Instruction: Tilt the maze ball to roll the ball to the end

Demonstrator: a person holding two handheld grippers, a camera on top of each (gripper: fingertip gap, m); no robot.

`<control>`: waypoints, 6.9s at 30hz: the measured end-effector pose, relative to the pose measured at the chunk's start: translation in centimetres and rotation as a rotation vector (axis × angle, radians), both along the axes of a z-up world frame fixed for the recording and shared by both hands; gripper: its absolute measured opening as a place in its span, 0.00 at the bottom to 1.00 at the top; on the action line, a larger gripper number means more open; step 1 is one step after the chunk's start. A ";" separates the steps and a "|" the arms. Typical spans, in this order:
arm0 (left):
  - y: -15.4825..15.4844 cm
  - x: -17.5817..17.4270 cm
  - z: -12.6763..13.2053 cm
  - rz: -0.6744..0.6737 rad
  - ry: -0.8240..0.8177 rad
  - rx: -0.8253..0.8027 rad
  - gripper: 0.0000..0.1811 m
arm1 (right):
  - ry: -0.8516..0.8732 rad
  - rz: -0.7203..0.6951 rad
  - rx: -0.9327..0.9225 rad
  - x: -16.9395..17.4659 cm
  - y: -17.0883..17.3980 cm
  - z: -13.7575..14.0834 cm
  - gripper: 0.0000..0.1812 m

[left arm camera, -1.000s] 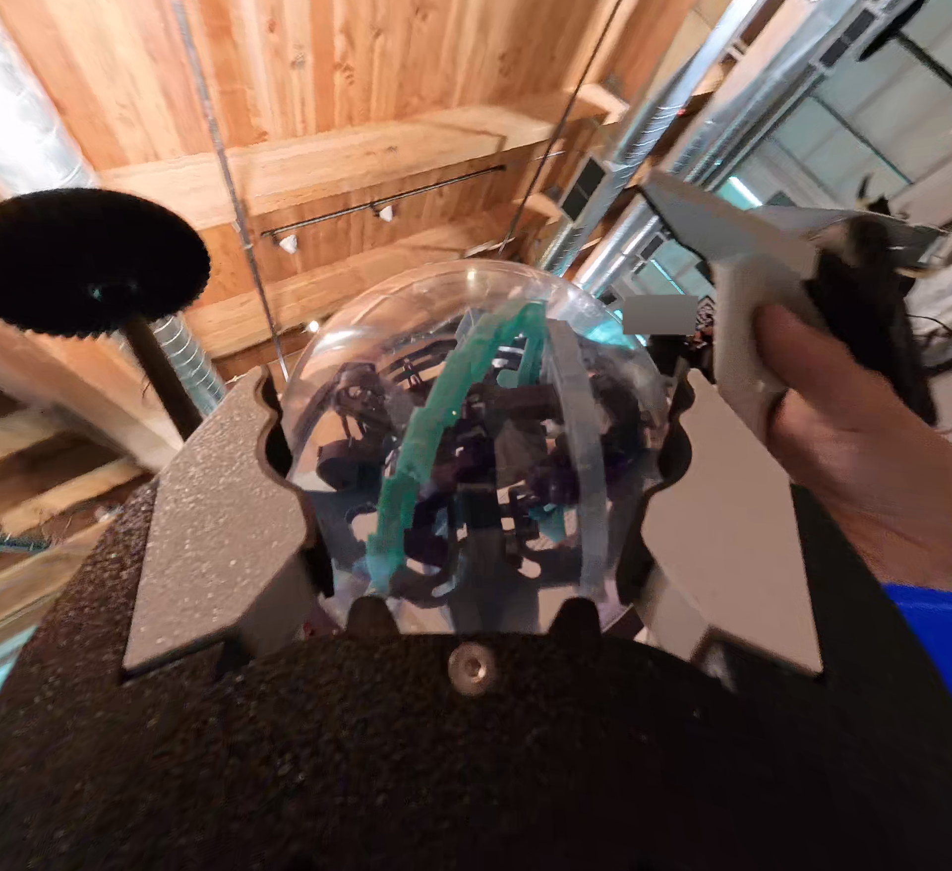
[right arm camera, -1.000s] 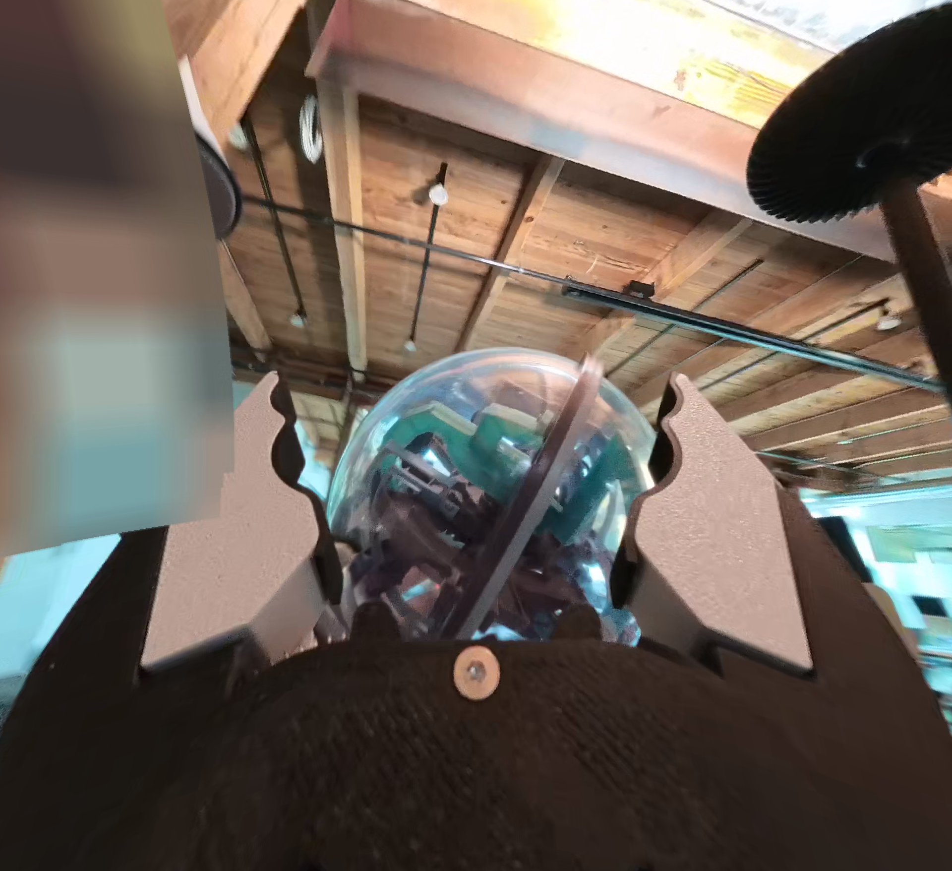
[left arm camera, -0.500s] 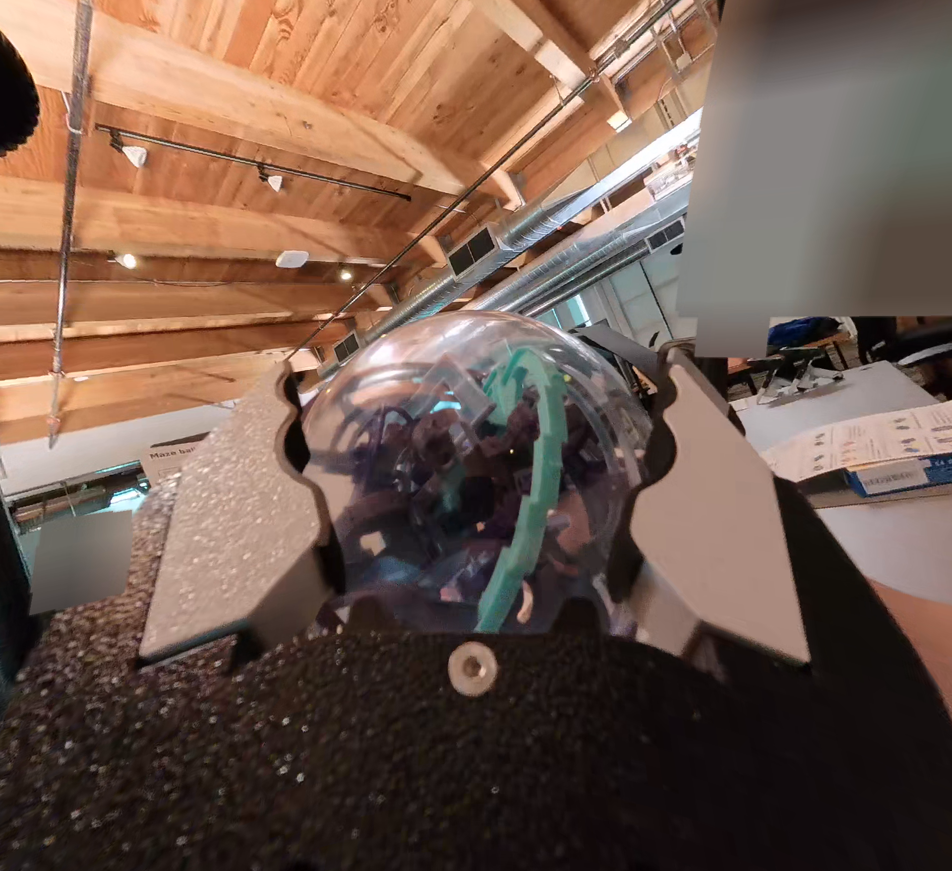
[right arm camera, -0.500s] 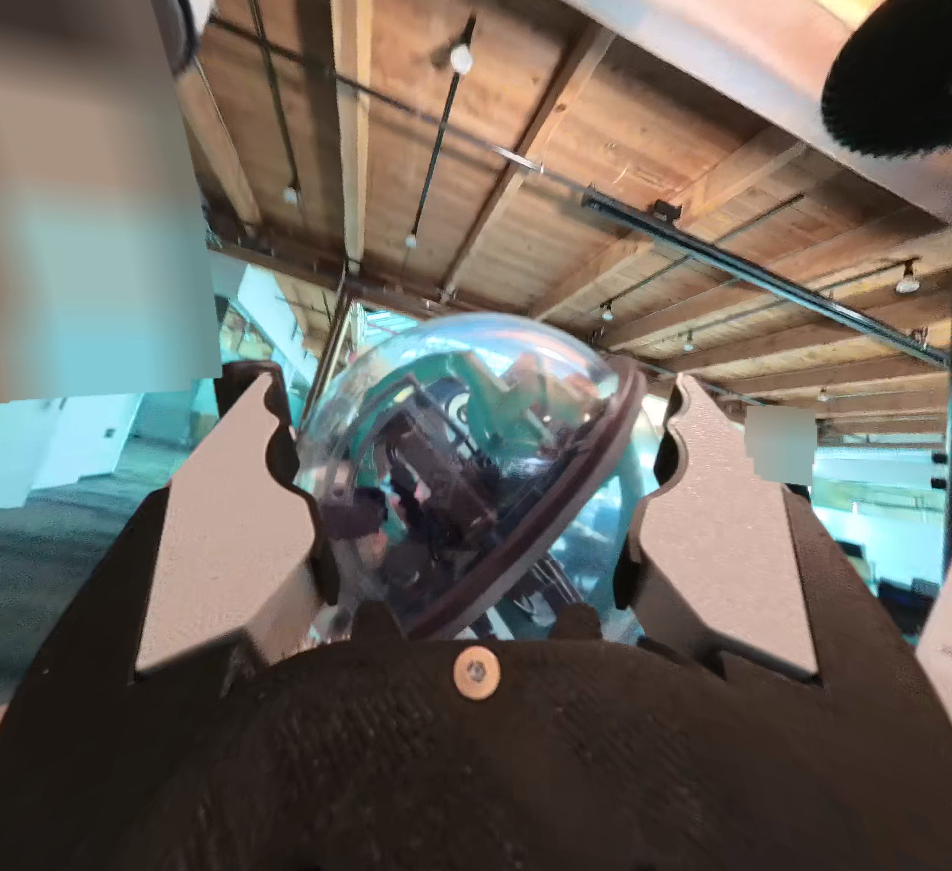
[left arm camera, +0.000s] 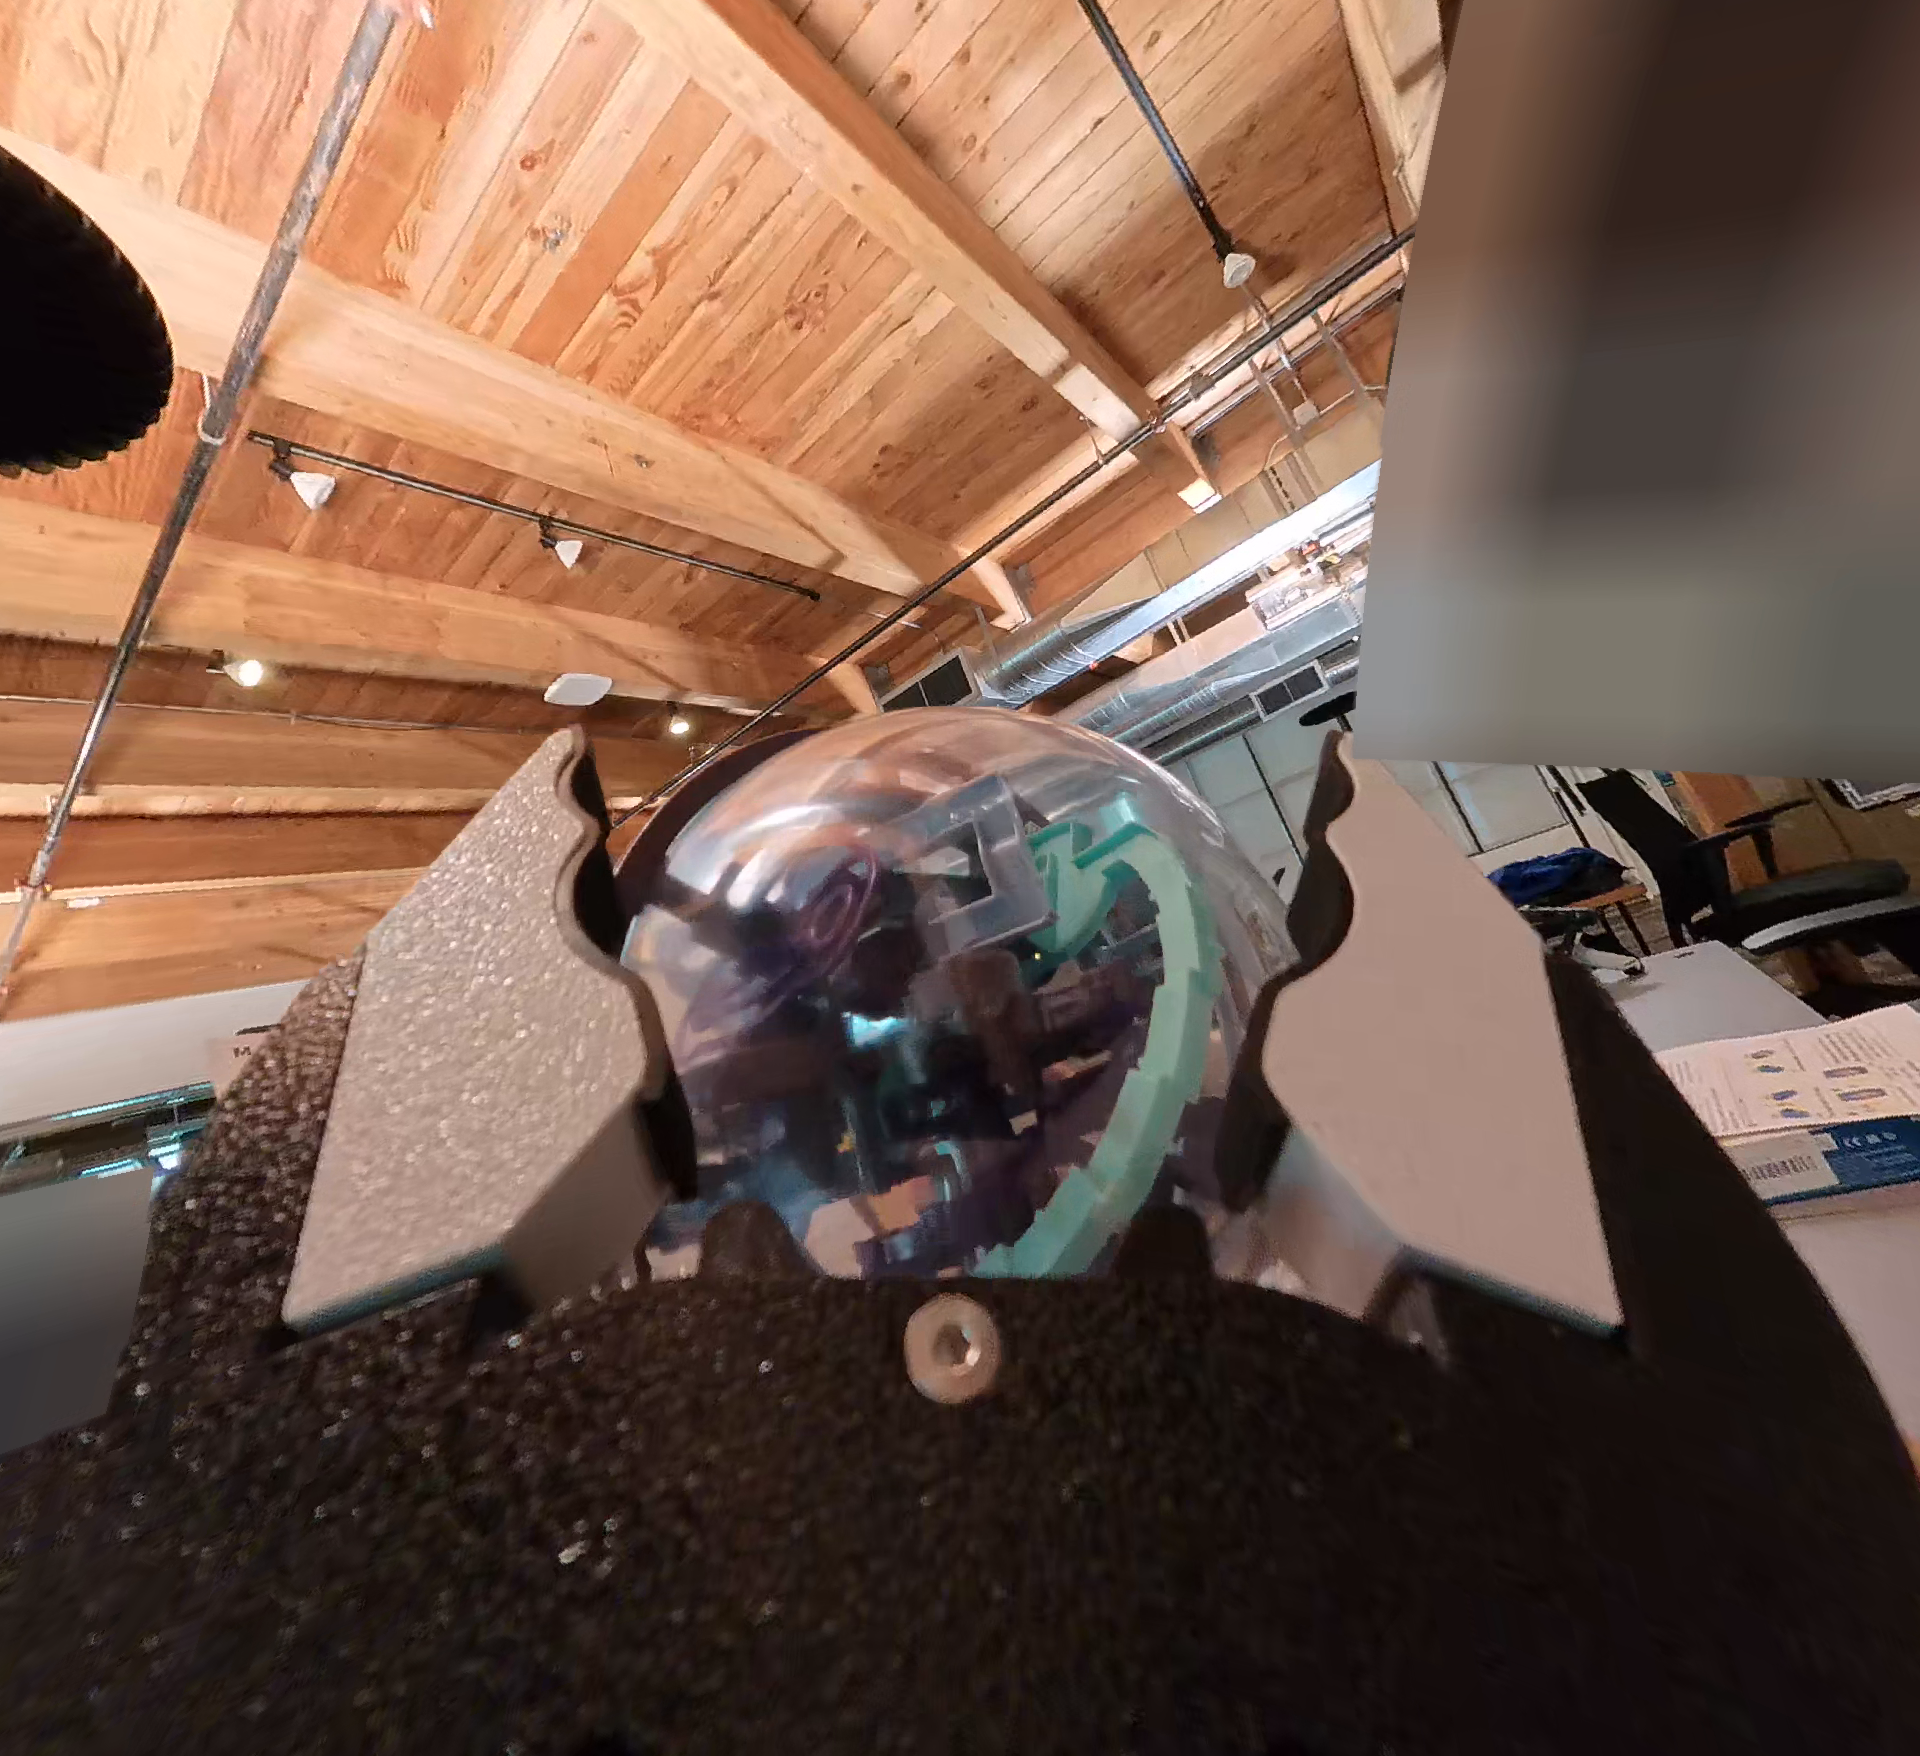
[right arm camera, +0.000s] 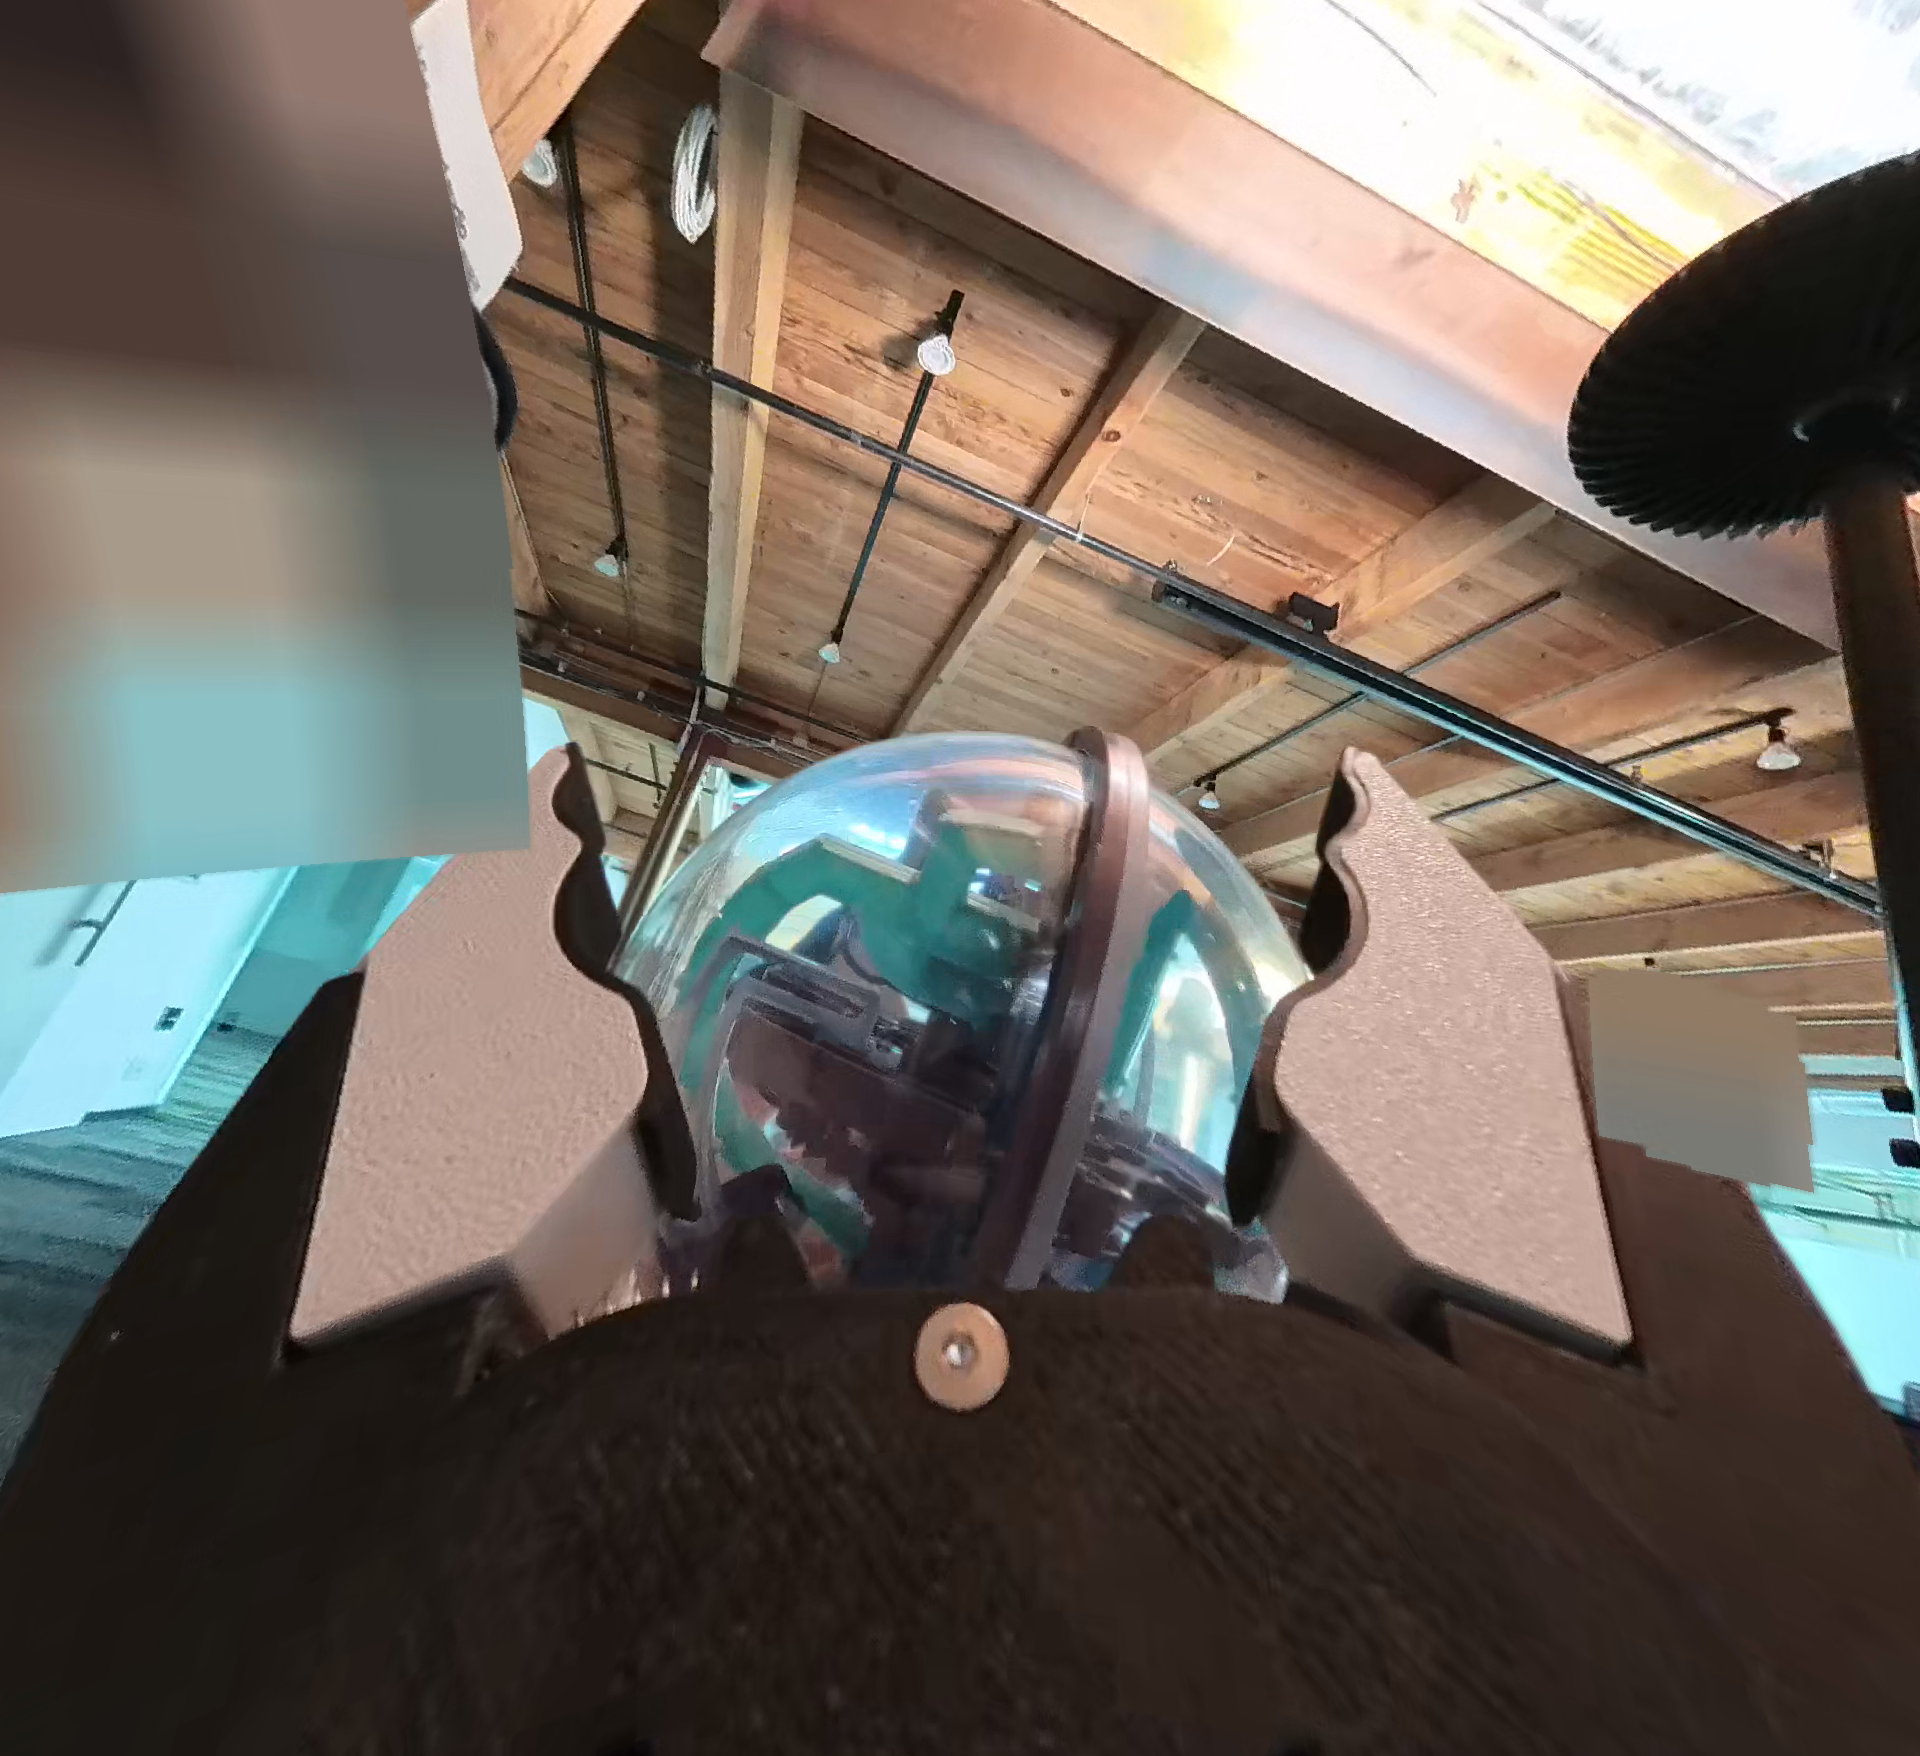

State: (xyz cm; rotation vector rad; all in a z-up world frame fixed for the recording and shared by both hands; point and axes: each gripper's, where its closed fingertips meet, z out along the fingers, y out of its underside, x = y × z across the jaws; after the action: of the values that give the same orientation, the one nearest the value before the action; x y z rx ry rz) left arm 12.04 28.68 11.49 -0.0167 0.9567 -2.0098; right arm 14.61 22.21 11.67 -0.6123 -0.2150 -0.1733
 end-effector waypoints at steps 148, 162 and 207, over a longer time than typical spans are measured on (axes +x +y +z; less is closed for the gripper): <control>-1.4 -2.6 -0.9 0.019 -0.274 0.002 0.63 | -0.081 0.080 0.142 -0.7 -2.5 -0.4 0.73; -1.4 -2.9 -0.8 0.013 -0.281 -0.001 0.62 | -0.087 0.087 0.147 -0.8 -2.7 -0.4 0.73; 7.6 2.6 -12.8 0.280 0.620 0.125 0.85 | 0.105 0.146 -0.701 -0.7 14.1 -13.8 0.79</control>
State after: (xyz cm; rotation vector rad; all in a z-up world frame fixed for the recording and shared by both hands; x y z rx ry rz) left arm 14.60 36.32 -1.27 -0.7006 1.3739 -1.7016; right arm 13.90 36.30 -2.17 -1.2948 -0.2170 0.0846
